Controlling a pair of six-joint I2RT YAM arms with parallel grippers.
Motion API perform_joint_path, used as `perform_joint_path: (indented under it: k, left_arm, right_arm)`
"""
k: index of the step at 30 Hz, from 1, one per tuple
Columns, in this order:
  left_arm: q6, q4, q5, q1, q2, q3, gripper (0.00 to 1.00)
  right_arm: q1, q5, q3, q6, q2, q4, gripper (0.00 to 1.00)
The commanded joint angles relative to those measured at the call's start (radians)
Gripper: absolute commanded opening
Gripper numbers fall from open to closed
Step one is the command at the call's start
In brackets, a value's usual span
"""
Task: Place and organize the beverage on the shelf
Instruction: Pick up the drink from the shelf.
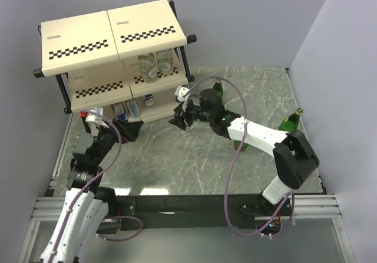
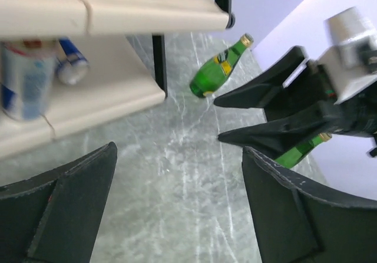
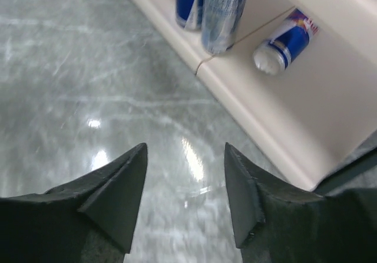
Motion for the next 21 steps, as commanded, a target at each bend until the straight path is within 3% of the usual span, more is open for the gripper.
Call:
perform_joint_path:
  k: [1,2,3,6,9,12,21]
  left_arm:
    - [-0.06,0.069,-0.223,-0.151,0.034,-0.02,0.92]
    - [-0.059,0.075,-0.286,-0.207,0.055,-0.021,0.91]
    - [-0.057,0.084,-0.34,-0.337,0.104,-0.02,0.91]
    - [-0.04,0.122,-0.691,-0.581,0.233,0.003,0.91]
    - [0.013,0.162,-0.975,-0.736,0.403,0.046,0.91]
    - [0.056,0.129,-1.148,-0.795,0.61,0.163,0.91]
    - [0.217,-0.075,-1.334,-0.797,1.098,0.499,0.9]
  right_arm:
    - [-0.045,-0.125,0.02,-0.053,-0.085,-0.176,0.59]
    - [-0.054,-0.132,0.021,-0.053,-0.097,-0.197,0.59]
    - [-0.08,-0.138,0.015,-0.052,-0.128,-0.21,0.58]
    - [-0.12,-0.17,-0.02,-0.056,-0.209,-0.238,0.58]
    - [-0.177,-0.185,-0.063,-0.079,-0.3,-0.275,0.58]
    - [-0.242,-0.201,-0.108,-0.105,-0.382,-0.293,0.58]
    - [-0.488,-0.359,-0.197,-0.05,-0.509,-0.255,0.58]
